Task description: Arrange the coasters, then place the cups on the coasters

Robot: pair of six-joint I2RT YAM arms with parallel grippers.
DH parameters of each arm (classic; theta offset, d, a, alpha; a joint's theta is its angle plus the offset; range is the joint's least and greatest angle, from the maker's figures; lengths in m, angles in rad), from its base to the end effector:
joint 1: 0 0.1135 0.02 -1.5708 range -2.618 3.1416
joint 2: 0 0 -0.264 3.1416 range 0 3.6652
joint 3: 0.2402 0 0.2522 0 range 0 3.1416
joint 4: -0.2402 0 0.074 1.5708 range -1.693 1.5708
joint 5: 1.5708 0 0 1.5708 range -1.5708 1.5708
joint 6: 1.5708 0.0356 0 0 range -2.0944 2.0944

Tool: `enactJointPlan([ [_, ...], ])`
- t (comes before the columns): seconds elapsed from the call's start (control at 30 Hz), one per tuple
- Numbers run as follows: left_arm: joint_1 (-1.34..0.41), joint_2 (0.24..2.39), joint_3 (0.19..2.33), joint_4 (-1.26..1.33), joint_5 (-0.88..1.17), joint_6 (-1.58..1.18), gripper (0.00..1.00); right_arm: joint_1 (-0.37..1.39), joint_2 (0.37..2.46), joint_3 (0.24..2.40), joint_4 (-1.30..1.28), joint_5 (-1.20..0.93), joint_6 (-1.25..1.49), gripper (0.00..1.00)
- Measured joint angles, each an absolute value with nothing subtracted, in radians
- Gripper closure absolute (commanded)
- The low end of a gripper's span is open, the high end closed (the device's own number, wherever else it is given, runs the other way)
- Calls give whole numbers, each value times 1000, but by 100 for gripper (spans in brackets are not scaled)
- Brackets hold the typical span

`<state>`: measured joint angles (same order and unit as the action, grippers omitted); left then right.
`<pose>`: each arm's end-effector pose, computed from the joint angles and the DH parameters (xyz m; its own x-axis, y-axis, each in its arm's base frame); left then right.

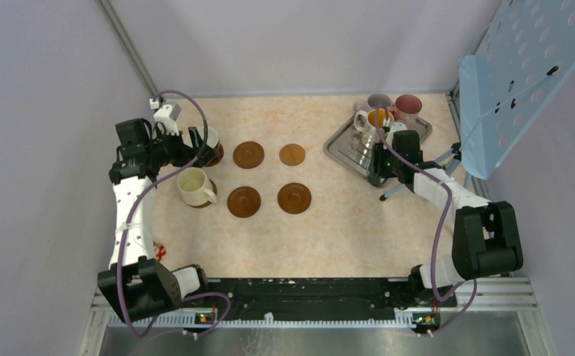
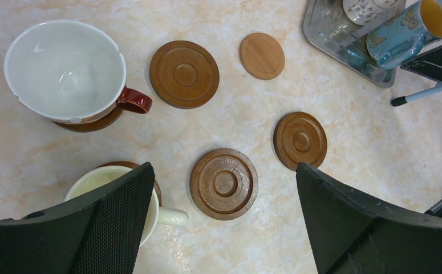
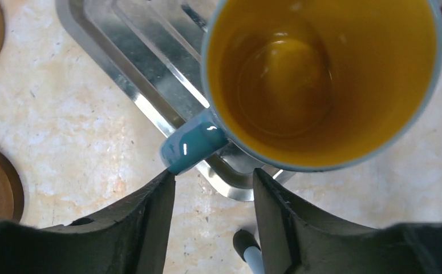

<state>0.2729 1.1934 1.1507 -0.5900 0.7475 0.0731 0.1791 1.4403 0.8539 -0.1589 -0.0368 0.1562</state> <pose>0.2480 0.0443 0.3492 -0.5438 -0.0966 -0.8336 0.3710 0.8634 -0.3420 0.2983 0.0553 0.2154 -0.6910 0.0329 -0.7221 -0.0983 0.9854 0.1390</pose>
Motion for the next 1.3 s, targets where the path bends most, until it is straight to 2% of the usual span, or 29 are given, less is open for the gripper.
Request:
enactJointPlan([
  [0.43,273,1193,1151,-583,748,72,1,221,1401,883,-230,77,282,38],
  [0.7,273,1193,1151,-583,747,69,1,292,1402,952,-234,174,322,38],
  [0.83,273,1193,1151,-583,747,69,1,301,1445,997,-247,228,347,43],
  [1.03,273,1191,1148,-582,747,69,1,301,1517,1016,-294,280,373,44],
  [1.3,273,1186,1148,-576,747,69,1,304,1524,1015,-317,309,370,56],
])
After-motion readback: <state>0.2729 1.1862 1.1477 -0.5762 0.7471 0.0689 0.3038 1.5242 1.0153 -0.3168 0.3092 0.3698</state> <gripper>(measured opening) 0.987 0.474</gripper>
